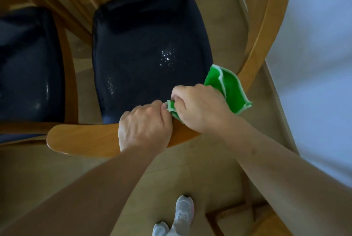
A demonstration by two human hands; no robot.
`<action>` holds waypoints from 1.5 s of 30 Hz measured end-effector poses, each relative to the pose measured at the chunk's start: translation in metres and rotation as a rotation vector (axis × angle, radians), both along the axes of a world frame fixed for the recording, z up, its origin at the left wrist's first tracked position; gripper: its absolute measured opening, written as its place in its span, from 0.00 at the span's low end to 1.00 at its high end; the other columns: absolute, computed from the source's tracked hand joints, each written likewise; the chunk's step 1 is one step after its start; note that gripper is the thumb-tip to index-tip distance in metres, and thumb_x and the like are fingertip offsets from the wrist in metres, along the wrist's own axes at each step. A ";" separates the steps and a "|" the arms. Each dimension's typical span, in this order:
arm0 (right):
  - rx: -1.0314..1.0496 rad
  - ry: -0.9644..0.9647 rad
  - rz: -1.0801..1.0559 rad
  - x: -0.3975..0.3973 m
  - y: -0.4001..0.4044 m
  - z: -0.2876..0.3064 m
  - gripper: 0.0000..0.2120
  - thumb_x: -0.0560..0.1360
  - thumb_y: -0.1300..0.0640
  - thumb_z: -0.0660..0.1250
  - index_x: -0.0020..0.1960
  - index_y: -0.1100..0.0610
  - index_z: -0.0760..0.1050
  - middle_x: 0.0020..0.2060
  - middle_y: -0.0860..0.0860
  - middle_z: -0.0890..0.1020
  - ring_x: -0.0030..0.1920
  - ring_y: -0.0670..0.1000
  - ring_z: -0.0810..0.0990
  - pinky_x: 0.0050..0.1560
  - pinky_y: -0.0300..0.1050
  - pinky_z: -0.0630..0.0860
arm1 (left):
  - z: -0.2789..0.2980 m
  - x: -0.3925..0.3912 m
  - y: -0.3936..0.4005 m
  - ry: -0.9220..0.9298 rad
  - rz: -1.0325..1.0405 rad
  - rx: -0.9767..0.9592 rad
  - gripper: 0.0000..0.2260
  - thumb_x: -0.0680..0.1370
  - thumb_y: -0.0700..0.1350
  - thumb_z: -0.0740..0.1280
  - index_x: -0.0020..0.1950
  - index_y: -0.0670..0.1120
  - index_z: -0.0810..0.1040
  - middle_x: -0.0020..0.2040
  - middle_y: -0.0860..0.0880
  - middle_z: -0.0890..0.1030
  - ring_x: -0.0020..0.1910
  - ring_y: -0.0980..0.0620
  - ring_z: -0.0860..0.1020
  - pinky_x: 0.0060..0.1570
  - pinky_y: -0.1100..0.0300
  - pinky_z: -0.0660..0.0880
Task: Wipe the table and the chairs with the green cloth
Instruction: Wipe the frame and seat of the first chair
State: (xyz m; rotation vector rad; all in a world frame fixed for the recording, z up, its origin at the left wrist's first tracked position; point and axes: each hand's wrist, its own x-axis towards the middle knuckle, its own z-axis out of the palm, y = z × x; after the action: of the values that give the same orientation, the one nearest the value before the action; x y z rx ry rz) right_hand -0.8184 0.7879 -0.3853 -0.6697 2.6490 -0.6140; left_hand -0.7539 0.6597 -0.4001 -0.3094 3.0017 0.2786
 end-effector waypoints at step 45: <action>0.100 0.103 -0.520 -0.039 0.072 -0.028 0.31 0.81 0.55 0.57 0.79 0.52 0.46 0.77 0.54 0.34 0.76 0.62 0.33 0.73 0.65 0.49 | 0.000 -0.001 0.001 0.009 -0.001 -0.015 0.20 0.79 0.52 0.47 0.33 0.51 0.71 0.27 0.54 0.72 0.27 0.52 0.70 0.33 0.57 0.63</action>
State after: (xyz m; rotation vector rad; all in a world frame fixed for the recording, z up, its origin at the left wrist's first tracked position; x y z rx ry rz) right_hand -0.8572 0.8603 -0.4134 0.0296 2.9393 -0.5823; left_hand -0.7552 0.6605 -0.3998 -0.3086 3.0145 0.2576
